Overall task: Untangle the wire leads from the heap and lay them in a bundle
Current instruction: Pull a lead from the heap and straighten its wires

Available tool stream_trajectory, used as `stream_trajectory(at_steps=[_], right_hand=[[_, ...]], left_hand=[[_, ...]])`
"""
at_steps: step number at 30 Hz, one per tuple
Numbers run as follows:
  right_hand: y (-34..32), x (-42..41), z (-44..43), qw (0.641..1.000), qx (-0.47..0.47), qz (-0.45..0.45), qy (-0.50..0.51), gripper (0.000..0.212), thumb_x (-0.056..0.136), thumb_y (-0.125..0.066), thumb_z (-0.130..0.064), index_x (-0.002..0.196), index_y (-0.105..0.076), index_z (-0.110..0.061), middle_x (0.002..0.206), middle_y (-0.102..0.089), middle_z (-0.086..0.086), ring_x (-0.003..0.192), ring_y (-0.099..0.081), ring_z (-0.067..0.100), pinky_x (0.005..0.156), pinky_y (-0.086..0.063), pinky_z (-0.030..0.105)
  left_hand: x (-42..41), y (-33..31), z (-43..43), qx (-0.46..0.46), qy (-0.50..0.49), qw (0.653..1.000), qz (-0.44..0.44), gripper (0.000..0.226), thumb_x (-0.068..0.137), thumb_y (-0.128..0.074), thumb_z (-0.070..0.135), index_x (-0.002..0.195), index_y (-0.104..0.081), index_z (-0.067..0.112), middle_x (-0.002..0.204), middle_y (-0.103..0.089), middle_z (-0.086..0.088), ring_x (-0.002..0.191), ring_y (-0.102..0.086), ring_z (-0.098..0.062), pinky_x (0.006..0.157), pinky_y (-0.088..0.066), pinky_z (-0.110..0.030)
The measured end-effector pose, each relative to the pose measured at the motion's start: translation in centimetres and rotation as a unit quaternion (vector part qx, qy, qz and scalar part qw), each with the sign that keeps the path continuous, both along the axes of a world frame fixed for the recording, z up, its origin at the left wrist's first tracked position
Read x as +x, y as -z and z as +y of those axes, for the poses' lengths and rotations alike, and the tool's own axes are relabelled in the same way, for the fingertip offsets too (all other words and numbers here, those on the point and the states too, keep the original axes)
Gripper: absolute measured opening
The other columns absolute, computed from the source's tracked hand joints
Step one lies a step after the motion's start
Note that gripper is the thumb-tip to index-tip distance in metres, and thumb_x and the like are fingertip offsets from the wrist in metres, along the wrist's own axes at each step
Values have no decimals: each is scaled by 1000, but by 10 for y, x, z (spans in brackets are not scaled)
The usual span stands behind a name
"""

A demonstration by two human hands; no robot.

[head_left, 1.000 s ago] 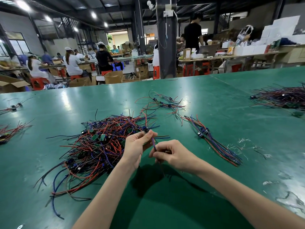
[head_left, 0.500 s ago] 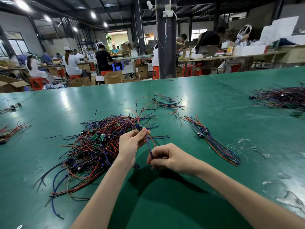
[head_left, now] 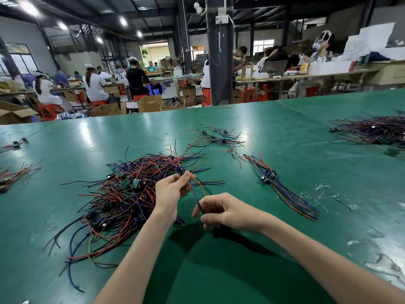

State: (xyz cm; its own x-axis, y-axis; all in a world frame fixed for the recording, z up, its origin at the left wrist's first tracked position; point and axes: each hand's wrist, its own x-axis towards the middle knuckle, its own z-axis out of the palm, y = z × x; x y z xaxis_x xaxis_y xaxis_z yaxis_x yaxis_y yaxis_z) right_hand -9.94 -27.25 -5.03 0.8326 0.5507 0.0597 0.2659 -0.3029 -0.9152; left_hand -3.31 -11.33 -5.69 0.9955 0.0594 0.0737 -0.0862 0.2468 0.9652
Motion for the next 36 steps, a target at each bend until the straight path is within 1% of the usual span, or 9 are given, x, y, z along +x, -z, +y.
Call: stream_trajectory(at_steps=[7, 12, 15, 18, 21, 24, 28, 32, 36], right_hand=[[1, 0, -1, 1000, 1, 21, -7, 11, 97, -51, -10, 99, -62, -13, 63, -60, -4, 56, -48, 16, 54, -42, 30], [-1, -2, 0, 999, 0, -6, -31, 16, 96, -50, -4, 106, -58, -11, 71, -60, -4, 61, -50, 7, 56, -43, 19], [-2, -2, 0, 999, -5, -10, -37, 16, 95, -50, -2, 107, -57, -10, 73, -61, -3, 62, -49, 8, 56, -45, 20], [-1, -3, 0, 999, 4, 22, -34, 13, 96, -49, -5, 100, -59, -13, 68, -60, -3, 55, -45, 9, 51, -48, 25], [-2, -4, 0, 999, -6, 14, -35, 12, 97, -50, -7, 98, -60, -12, 64, -60, -5, 52, -42, 9, 53, -40, 24], [-5, -5, 0, 999, -9, -3, -38, 11, 97, -50, -6, 97, -60, -12, 67, -60, -4, 58, -45, 13, 56, -39, 20], [-6, -6, 1, 999, -17, 7, -31, 12, 96, -53, -10, 92, -63, -14, 66, -63, -5, 59, -45, 14, 56, -42, 22], [-7, -7, 0, 998, -21, 40, -31, 16, 96, -55, -18, 82, -64, -16, 62, -64, -5, 51, -46, 10, 50, -44, 23], [-9, -7, 0, 998, -53, 13, -38, 26, 99, -50, -23, 76, -63, -18, 60, -63, -4, 51, -44, 9, 52, -39, 19]], left_hand=[[3, 0, 2, -13, -9, 1000, 10, 20, 88, -64, 11, 69, -71, 9, 79, -66, -8, 60, -53, -7, 66, -49, -20], [3, 1, 2, -13, -8, 1000, 16, 19, 88, -64, 11, 70, -70, 8, 79, -66, -8, 64, -52, -11, 63, -50, -18], [3, 0, 3, -14, -12, 1000, 19, 19, 88, -64, 12, 70, -70, 8, 80, -65, -9, 64, -52, -11, 62, -50, -18], [3, 0, 3, -12, -16, 1000, 24, 19, 88, -64, 13, 70, -70, 8, 80, -63, -10, 62, -52, -11, 62, -49, -20], [3, 2, 3, -8, -18, 1000, 24, 18, 88, -64, 12, 72, -70, 6, 76, -62, -8, 61, -51, -10, 57, -48, -17], [3, 2, 2, -7, -16, 1000, 25, 18, 88, -64, 12, 73, -70, 5, 71, -61, -5, 60, -50, -11, 55, -48, -15], [4, 2, 3, -6, -18, 999, 26, 18, 88, -64, 12, 73, -70, 4, 72, -59, -7, 59, -51, -10, 55, -48, -15], [5, 4, 3, -6, -19, 999, 30, 19, 88, -63, 12, 72, -70, 5, 65, -58, -4, 57, -49, -10, 53, -48, -14], [6, 4, 3, -7, -19, 999, 30, 20, 88, -64, 13, 72, -70, 6, 65, -57, -3, 54, -49, -8, 53, -48, -14]])
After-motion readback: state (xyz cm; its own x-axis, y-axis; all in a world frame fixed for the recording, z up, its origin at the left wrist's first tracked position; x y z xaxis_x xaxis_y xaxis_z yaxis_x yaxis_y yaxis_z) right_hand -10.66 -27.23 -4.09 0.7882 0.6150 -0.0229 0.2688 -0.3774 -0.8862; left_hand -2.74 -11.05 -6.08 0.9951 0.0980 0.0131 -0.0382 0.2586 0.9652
